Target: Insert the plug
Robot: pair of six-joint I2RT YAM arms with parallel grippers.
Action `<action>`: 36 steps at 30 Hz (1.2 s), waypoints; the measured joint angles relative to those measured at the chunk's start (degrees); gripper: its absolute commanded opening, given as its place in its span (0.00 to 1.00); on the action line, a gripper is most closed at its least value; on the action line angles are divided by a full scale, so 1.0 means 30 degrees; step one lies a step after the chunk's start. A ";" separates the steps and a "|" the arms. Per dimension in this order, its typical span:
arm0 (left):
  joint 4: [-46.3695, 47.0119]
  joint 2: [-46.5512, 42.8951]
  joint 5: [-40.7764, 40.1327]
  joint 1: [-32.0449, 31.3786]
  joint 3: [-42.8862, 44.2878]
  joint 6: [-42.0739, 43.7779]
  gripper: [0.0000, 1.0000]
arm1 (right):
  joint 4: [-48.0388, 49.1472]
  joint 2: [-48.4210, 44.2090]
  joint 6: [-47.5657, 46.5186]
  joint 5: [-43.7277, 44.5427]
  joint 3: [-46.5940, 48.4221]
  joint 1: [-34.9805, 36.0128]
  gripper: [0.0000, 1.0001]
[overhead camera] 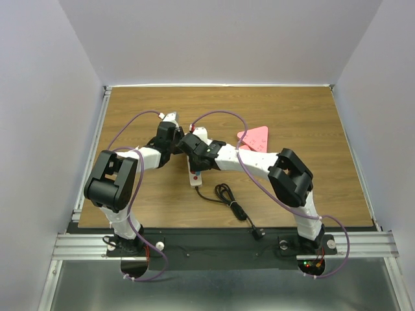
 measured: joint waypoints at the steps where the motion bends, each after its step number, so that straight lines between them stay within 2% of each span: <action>1: 0.0000 0.0000 0.0000 0.0000 0.0000 -0.0007 0.16 | 0.0000 0.0000 0.0000 0.0000 0.0007 0.0000 0.00; 5: 0.0000 0.0000 0.0000 0.0000 0.0000 -0.0007 0.16 | 0.0000 -0.0175 -0.0044 0.0022 0.0000 0.0000 0.02; 15: 0.0087 0.0007 0.0007 0.0000 0.0007 0.0000 0.15 | -0.0867 -0.0095 -0.0240 0.0532 0.0306 0.0036 0.57; 22: 0.0131 0.0022 0.0000 0.0000 0.0022 0.0000 0.15 | -0.2914 0.0000 -0.1581 0.2135 0.1858 0.0138 0.73; 28: 0.0124 0.0015 -0.0066 0.0000 0.0022 0.0000 0.18 | -0.3016 -0.0736 -0.2681 0.3198 0.3344 -0.0131 0.81; 32: 0.0080 -0.0044 -0.0233 -0.0022 0.0022 0.0073 0.56 | -0.3111 -0.2499 -0.3009 0.3381 0.2492 -0.0627 0.83; 36: -0.0197 -0.0095 -0.0823 -0.0138 0.0007 0.0248 0.73 | -0.2820 -0.5588 -0.3191 0.3191 -0.0175 -0.2040 0.85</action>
